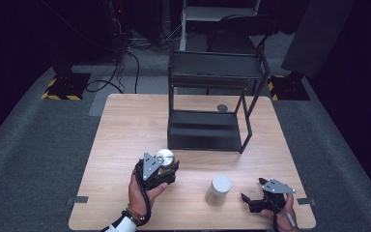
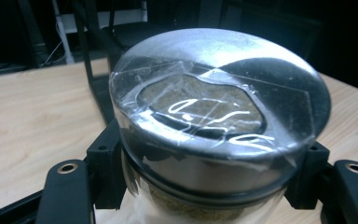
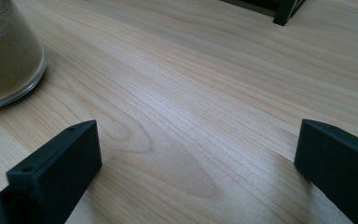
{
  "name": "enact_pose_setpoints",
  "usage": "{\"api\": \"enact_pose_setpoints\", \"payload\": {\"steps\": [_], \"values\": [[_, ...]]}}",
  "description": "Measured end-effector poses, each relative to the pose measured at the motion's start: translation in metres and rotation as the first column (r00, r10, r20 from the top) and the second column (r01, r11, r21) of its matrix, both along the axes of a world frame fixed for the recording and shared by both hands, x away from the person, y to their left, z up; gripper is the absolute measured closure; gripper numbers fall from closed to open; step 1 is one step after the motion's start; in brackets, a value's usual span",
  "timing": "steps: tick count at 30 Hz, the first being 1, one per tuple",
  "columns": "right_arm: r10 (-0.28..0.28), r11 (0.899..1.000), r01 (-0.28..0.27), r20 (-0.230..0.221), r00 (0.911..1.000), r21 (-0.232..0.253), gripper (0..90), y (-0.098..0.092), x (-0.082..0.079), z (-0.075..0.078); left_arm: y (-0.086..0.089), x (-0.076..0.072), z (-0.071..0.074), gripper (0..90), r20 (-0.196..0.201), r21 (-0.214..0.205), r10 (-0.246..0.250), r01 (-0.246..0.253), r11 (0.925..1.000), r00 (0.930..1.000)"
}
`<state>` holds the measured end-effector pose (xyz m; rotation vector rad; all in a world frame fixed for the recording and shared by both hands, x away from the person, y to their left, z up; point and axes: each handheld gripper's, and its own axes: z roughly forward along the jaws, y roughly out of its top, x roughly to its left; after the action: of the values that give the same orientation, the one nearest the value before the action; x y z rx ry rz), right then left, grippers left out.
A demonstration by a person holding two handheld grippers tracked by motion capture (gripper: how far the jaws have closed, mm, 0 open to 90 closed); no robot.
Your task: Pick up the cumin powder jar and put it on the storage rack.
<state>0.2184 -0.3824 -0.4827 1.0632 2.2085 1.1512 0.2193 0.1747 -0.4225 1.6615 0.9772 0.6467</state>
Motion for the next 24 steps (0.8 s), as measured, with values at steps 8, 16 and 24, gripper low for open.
{"api": "enact_pose_setpoints", "payload": {"steps": [8, 16, 24], "values": [[-0.003, 1.0, 0.003, 0.002, 1.0, -0.001, 0.2, 0.0, -0.001, 0.0, -0.007, 0.023, 0.045, 31.3, 0.014, -0.025, -0.005, 0.005, 0.9997, 0.9999], [-0.01, 1.0, 0.01, 0.008, 0.9999, -0.005, 0.2, 0.001, -0.002, 0.0, -0.018, 0.05, 0.083, 31.3, 0.005, -0.044, -0.016, 0.016, 0.9989, 0.9999], [-0.013, 1.0, 0.013, 0.01, 0.9999, -0.006, 0.2, 0.002, -0.002, 0.0, -0.028, 0.066, 0.114, 31.3, 0.026, -0.047, -0.011, 0.013, 0.9988, 0.9996]]}}
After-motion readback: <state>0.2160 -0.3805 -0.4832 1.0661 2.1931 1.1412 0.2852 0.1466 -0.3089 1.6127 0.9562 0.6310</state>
